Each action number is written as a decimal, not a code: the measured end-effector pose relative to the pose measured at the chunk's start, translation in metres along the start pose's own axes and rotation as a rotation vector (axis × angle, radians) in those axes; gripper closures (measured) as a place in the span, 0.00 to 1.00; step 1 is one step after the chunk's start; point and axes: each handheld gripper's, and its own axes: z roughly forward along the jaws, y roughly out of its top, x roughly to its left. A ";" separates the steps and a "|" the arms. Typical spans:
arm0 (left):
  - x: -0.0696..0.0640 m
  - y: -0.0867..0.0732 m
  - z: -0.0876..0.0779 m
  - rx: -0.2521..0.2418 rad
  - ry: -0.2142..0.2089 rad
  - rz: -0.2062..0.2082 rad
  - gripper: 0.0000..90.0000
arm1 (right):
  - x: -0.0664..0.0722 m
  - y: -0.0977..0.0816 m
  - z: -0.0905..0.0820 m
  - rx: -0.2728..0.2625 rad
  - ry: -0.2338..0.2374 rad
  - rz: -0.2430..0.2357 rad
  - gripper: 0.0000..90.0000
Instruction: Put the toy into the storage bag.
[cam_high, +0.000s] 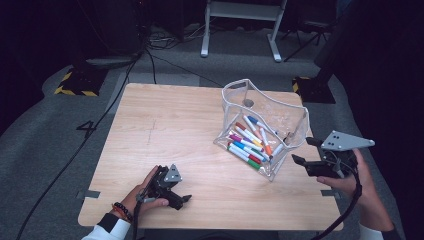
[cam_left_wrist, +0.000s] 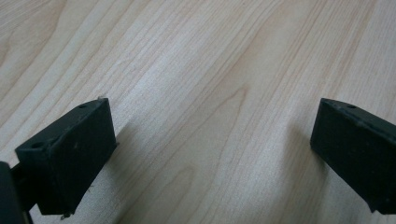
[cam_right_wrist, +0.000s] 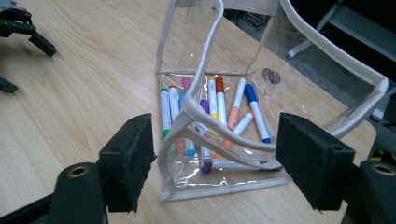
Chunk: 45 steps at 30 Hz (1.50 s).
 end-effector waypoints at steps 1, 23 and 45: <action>0.000 0.000 0.000 0.000 0.000 0.000 0.00 | 0.001 -0.002 -0.001 -0.002 -0.002 -0.001 0.32; 0.000 0.000 0.000 0.000 0.001 0.000 0.00 | 0.012 -0.063 0.029 0.073 -0.051 -0.041 0.30; 0.000 0.000 0.000 0.000 0.001 -0.001 0.00 | 0.002 -0.142 0.085 0.158 0.033 0.083 0.29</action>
